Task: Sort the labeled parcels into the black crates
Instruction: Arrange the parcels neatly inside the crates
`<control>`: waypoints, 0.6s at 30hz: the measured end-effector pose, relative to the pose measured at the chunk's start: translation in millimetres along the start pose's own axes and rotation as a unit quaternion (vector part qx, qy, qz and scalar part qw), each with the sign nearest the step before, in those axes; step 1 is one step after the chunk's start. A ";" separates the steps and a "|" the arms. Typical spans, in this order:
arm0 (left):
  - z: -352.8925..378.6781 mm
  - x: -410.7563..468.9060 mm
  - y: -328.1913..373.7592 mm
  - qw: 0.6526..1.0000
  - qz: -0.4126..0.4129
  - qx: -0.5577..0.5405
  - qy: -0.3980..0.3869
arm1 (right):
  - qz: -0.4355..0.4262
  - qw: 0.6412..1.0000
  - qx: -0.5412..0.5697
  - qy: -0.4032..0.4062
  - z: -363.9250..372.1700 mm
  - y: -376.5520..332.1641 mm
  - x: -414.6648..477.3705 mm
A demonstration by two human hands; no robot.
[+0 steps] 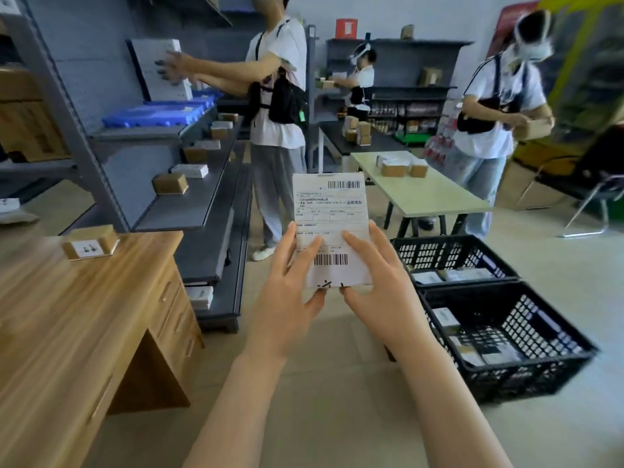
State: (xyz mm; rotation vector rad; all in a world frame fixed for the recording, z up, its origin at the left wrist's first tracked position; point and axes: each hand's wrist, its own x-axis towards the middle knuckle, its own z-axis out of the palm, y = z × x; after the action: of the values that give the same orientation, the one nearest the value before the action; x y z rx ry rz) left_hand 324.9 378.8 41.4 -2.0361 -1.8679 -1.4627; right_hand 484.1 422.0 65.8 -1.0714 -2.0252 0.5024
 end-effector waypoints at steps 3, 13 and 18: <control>11.1 -1.8 14.2 1.000 -0.005 -0.009 -0.016 | 0.013 1.000 -0.014 -0.005 -13.8 10.8 -8.0; 32.5 1.8 40.3 0.997 0.020 -0.023 -0.069 | 0.036 0.998 -0.053 0.025 -37.7 30.5 -26.8; 36.1 11.0 44.4 0.994 0.044 -0.045 -0.088 | 0.073 0.993 -0.077 0.047 -46.1 26.9 -29.1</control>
State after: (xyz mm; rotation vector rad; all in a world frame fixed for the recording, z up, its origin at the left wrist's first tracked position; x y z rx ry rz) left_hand 379.8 395.2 52.3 -2.3267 -1.7729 -1.4123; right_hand 544.1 412.7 64.1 -1.3193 -1.9362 0.3656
